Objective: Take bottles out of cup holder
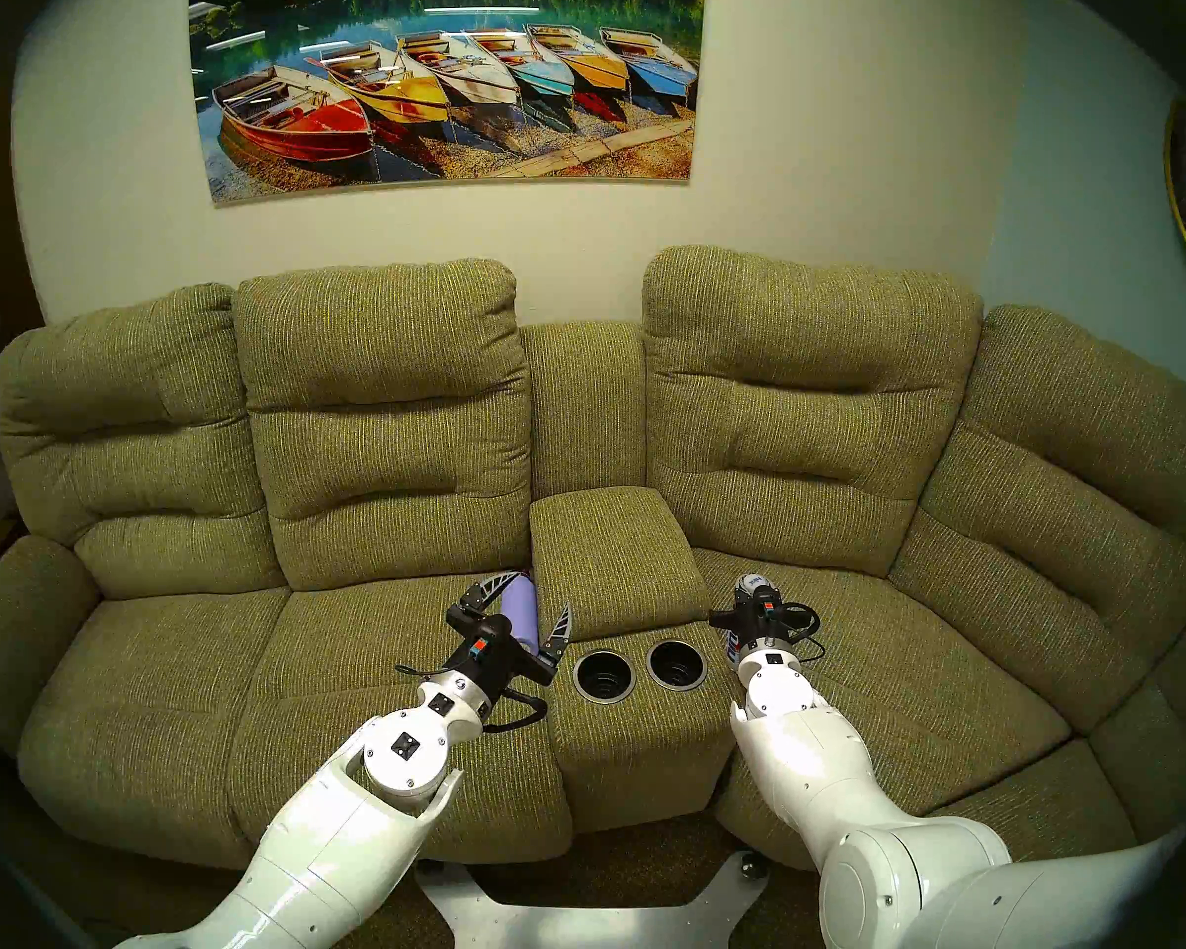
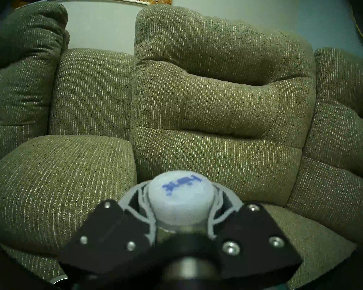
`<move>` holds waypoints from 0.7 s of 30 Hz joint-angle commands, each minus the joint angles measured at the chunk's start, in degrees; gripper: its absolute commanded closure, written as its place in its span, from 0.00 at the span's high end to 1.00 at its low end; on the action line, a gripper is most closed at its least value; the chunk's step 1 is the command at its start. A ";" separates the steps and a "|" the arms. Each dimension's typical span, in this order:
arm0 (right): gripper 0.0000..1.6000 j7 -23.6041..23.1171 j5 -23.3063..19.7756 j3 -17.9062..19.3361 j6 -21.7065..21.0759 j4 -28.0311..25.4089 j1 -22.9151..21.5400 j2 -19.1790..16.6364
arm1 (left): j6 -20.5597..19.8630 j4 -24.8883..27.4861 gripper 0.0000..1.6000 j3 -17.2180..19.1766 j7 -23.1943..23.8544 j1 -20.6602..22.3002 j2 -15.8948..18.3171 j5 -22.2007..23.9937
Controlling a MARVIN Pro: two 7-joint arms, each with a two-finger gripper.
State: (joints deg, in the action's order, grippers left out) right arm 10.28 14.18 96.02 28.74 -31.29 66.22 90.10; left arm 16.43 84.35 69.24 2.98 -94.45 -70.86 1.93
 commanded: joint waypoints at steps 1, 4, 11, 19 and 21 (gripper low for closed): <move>0.00 1.87 0.87 -0.25 1.90 2.78 -5.13 -0.56 | 0.44 0.96 1.00 -0.05 0.06 0.24 0.00 -0.13; 0.00 2.21 0.83 0.09 2.17 3.78 -6.13 -0.82 | 0.43 0.94 1.00 -0.05 0.06 0.25 -0.01 -0.12; 0.00 1.83 0.22 0.59 3.63 9.71 -8.65 -0.65 | 0.45 0.98 1.00 -0.05 0.05 0.22 0.01 -0.13; 0.00 2.49 0.22 0.50 4.90 15.27 -10.93 -0.10 | 0.43 0.95 1.00 -0.05 0.06 0.24 -0.01 -0.13; 0.00 2.64 0.29 0.38 5.19 16.16 -11.26 0.06 | 0.43 0.94 1.00 -0.05 0.06 0.24 -0.01 -0.12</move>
State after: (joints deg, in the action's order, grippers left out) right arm 12.73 14.45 96.64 31.96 -16.65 58.57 89.28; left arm 16.43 84.34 69.24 2.98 -94.45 -70.87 1.93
